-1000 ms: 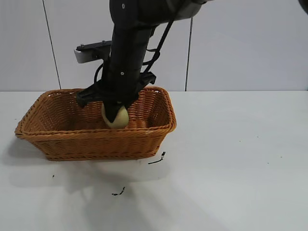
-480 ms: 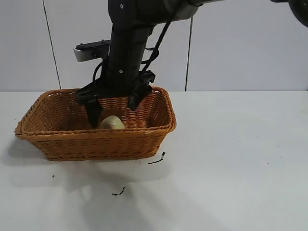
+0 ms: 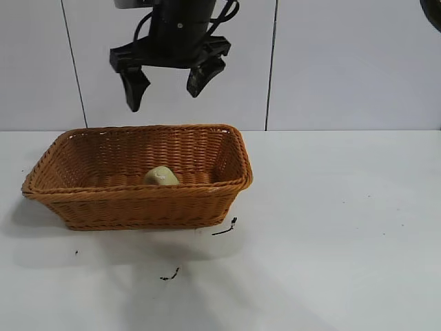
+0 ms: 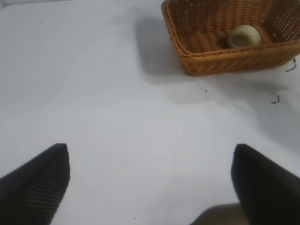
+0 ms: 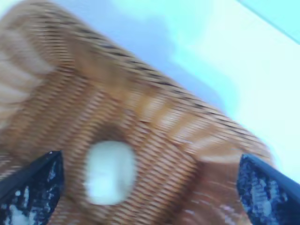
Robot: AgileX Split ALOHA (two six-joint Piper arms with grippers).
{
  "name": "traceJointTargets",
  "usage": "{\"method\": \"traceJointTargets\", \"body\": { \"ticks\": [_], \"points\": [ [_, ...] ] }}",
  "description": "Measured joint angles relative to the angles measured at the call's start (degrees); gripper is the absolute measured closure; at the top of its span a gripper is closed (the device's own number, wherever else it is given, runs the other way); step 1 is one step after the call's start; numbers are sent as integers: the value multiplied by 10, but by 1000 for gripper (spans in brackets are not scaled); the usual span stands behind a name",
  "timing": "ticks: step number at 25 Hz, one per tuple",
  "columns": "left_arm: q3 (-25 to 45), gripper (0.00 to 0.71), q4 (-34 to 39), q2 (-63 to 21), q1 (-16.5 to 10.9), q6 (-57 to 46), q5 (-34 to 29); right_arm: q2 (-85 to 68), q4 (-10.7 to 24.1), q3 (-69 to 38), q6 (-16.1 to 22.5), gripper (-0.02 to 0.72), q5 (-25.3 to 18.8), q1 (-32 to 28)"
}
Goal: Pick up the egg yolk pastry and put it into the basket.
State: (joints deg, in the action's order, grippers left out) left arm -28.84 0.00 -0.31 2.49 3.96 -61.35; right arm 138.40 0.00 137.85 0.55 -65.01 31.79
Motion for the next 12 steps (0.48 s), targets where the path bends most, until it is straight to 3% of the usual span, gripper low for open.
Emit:
{"method": "traceJointTargets", "body": {
  "ticks": [12],
  "points": [
    [0,15,0,0,0,0,0,0,6,0,1,10,-38,-216]
  ]
}}
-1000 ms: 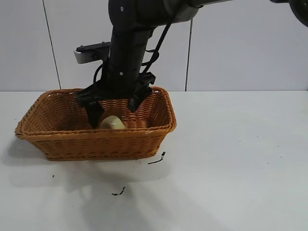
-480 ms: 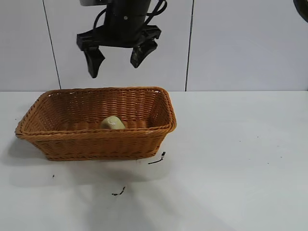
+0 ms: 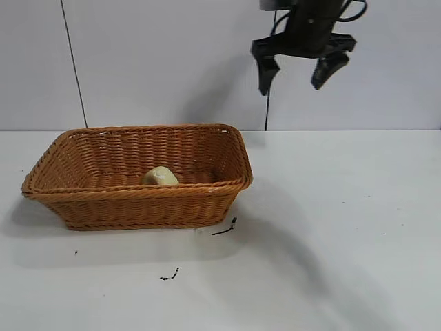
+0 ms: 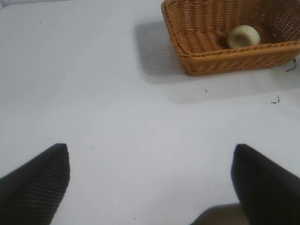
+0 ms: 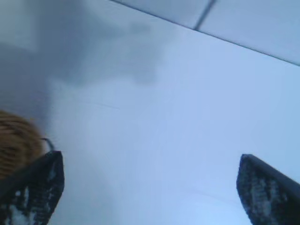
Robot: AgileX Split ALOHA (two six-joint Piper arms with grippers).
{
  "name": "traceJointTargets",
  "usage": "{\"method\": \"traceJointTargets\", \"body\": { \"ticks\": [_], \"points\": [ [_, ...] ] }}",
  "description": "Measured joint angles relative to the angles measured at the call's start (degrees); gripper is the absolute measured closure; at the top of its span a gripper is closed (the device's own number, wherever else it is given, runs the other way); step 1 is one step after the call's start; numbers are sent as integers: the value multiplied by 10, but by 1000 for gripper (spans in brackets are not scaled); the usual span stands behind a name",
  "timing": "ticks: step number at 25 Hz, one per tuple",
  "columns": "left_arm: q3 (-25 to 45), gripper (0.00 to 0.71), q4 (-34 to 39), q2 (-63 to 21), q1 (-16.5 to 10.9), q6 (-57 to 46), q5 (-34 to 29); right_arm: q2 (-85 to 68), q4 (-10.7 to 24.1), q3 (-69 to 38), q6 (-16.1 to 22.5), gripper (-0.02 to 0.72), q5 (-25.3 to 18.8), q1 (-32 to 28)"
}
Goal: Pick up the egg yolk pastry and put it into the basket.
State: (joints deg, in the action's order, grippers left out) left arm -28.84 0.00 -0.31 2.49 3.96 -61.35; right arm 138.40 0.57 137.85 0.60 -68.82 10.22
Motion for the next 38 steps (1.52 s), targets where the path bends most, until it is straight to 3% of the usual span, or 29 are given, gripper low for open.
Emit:
{"method": "traceJointTargets", "body": {
  "ticks": [7,15,21,34,38],
  "points": [
    [0,15,0,0,0,0,0,-24,2,0,1,10,-6,-63],
    [0,15,0,0,0,0,0,-95,11,-65,8,10,-6,-69],
    [0,15,0,0,0,0,0,-230,12,-237,9,10,-6,-69],
    [0,15,0,0,0,0,0,-683,16,-687,27,13,-6,-69],
    [0,15,0,0,0,0,0,-819,-2,-808,31,13,-6,-69]
  ]
}}
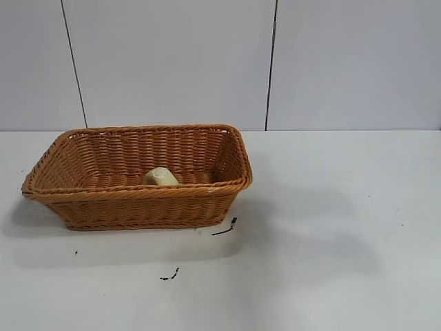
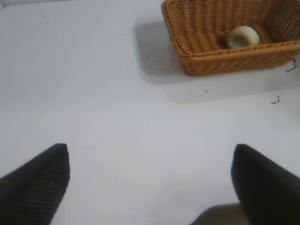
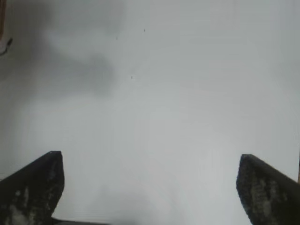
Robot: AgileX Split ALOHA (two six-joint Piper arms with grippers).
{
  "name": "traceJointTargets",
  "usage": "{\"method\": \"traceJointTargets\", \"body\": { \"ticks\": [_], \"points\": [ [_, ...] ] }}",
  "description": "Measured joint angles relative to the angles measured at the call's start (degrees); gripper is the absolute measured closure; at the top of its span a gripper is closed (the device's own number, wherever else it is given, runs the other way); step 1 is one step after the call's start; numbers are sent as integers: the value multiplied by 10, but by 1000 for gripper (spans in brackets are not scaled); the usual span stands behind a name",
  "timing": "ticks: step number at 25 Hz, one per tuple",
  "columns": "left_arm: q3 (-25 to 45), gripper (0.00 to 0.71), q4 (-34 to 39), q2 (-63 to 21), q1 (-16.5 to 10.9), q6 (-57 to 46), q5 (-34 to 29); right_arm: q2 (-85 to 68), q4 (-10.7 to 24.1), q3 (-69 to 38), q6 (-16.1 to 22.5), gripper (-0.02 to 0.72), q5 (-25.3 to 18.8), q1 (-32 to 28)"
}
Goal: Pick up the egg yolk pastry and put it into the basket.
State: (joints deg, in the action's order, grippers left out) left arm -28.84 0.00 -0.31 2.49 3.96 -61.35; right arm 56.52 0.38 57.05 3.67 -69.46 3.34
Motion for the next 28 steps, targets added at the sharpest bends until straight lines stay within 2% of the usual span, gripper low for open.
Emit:
{"method": "traceJointTargets", "body": {
  "ticks": [3,10,14,28],
  "points": [
    [0,15,0,0,0,0,0,-108,-11,-76,0,13,7,0],
    [0,15,0,0,0,0,0,-331,-9,-218,0,13,87,0],
    [0,15,0,0,0,0,0,-405,-4,-272,-2,13,92,0],
    [0,15,0,0,0,0,0,-488,-1,-293,-7,13,104,0]
  ]
}}
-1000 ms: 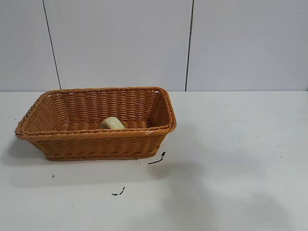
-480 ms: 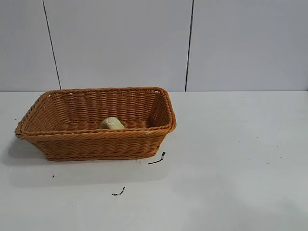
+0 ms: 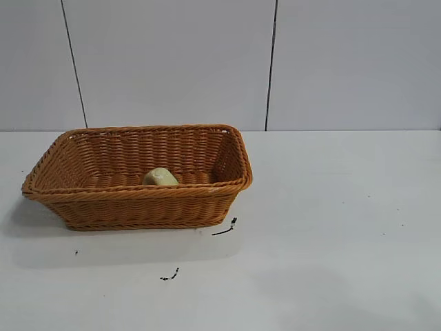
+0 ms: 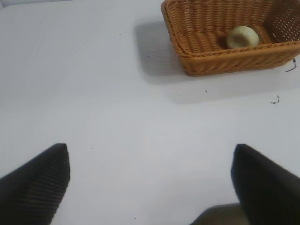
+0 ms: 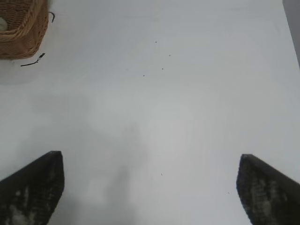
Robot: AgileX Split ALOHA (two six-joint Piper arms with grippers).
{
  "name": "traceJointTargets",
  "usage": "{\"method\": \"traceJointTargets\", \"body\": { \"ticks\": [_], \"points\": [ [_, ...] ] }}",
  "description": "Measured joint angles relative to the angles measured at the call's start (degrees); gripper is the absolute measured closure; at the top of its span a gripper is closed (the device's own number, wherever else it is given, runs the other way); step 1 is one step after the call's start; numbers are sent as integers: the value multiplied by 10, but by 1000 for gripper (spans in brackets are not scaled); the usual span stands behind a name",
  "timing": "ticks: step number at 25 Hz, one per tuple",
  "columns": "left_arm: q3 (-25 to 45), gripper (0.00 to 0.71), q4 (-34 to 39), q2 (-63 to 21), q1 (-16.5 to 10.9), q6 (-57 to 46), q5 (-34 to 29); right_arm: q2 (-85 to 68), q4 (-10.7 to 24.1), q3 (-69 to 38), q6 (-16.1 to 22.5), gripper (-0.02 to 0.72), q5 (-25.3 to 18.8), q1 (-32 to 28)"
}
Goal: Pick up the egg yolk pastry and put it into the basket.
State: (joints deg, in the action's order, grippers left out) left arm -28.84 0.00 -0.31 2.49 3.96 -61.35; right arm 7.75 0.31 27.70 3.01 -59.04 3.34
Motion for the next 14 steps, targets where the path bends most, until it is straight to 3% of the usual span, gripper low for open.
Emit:
{"method": "traceJointTargets", "body": {
  "ticks": [14],
  "points": [
    [0,15,0,0,0,0,0,-81,4,0,-1,13,0,0]
  ]
}}
